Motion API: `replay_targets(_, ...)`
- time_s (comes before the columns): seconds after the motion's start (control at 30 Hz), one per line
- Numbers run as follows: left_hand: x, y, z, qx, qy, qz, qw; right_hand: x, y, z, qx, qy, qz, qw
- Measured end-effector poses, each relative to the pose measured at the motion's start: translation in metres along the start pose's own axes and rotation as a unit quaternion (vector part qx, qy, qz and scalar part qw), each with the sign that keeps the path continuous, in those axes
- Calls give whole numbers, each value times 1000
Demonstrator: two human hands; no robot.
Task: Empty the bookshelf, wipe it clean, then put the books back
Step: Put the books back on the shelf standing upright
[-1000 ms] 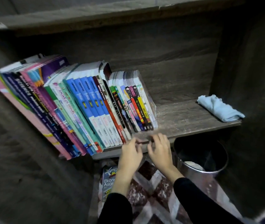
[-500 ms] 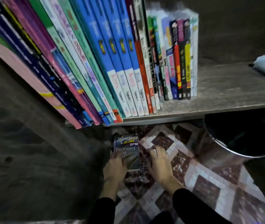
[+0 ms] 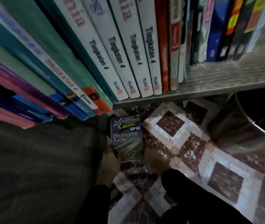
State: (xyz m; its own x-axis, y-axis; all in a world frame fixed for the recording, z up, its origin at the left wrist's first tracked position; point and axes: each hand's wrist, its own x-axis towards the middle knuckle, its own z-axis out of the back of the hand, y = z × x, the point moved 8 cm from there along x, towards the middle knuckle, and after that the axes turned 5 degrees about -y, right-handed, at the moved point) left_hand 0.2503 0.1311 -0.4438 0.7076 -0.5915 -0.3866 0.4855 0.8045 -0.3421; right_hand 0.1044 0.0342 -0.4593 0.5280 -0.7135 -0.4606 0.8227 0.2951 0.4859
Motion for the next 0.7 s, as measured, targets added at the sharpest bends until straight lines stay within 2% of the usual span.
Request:
replay_targets(0.07, 1, 3, -7, -63, 7, 47, 997, 6, 0, -6, 95, 2, -30, 995)
replay_targets(0.17, 1, 5, -16, -144, 14, 121, 982, 14, -1, -12, 181, 9, -84, 980)
replay_targets(0.3, -1, 13, -23, -259, 10, 243, 935, 15, -13, -15, 266, 0, -164, 950)
replay_targets(0.37, 1, 12, -37, -371, 50, 250, 893, 12, -24, -12, 273, -7, -185, 944)
replay_targets(0.43, 0, 11, -48, -423, 97, 262, 862, 6, -30, -6, 299, 1, -188, 936)
replay_targets(0.53, -17, -11, -32, -433, 133, 262, 852, -4, -35, 9, 366, 3, -199, 909)
replay_targets(0.6, -28, -25, -21, -433, 162, 245, 852, -17, -31, 18, 446, 34, -197, 873)
replay_targets(0.7, -53, -47, 2, -435, 221, 204, 849, -40, -16, 32, 629, 112, -183, 747)
